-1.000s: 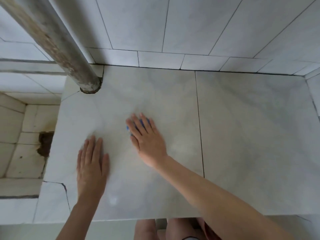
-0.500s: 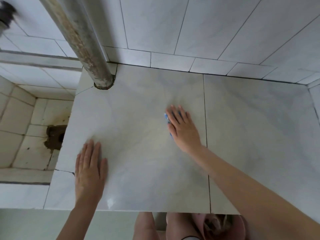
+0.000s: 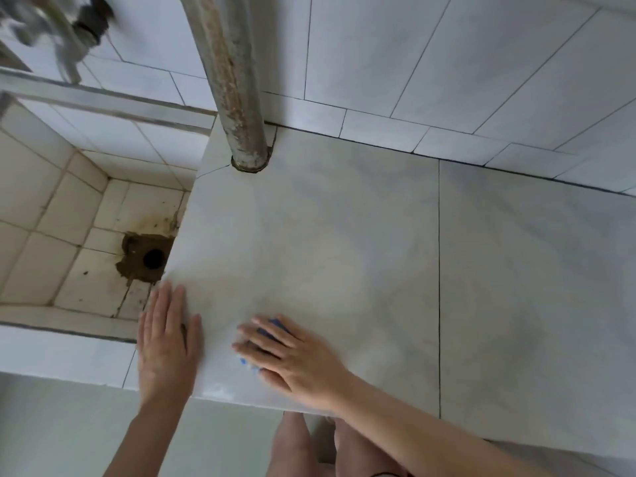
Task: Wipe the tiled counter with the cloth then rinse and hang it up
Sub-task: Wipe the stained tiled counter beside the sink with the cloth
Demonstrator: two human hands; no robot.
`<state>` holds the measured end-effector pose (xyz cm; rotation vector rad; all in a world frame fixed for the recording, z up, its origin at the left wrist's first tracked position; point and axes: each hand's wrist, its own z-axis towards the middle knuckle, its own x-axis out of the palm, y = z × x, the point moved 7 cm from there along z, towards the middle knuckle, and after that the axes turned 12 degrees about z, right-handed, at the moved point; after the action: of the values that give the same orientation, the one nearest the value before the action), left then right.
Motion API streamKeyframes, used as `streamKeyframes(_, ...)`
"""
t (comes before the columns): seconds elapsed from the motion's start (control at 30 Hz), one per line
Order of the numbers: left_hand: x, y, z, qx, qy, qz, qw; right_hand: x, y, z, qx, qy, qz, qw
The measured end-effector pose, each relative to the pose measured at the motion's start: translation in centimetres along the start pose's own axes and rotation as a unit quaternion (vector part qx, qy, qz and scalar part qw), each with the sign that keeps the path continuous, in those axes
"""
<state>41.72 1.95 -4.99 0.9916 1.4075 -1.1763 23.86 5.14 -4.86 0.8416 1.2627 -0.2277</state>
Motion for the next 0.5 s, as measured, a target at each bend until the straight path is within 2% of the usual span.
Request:
streamKeyframes(0.1, 0.1, 0.8, -0.2, -0.003, 0.017, -0.003, 1.000, -2.4, -5.6, 0.3, 0.030, -0.015, -0.015, 0.999)
streamKeyframes(0.17, 0.2, 0.8, -0.3, 0.004, 0.024, -0.004, 1.000, -4.5, -11.2, 1.8, 0.118, -0.055, -0.030, 0.991)
streamKeyframes(0.23, 0.3, 0.7, -0.3, 0.001, 0.024, -0.008, 1.000, -6.6, -16.4, 3.5, 0.222, -0.103, -0.057, 0.968)
streamKeyframes(0.33, 0.3, 0.7, -0.3, 0.001, 0.017, -0.008, 1.000, -7.6, -19.1, 6.6, 0.345, -0.134, -0.029, 0.929)
streamKeyframes(0.4, 0.4, 0.7, -0.3, 0.005, 0.013, -0.010, 1.000, -6.8, -17.7, 9.1, 0.352, -0.147, -0.012, 0.924)
streamKeyframes(0.43, 0.4, 0.7, -0.3, 0.005, 0.010, -0.013, 1.000, -6.1, -16.2, 10.4, 0.325, -0.155, -0.009, 0.933)
streamKeyframes(0.5, 0.3, 0.8, -0.4, 0.004, 0.000, -0.020, 1.000, -3.9, -11.5, 12.4, 0.219, -0.146, -0.017, 0.965)
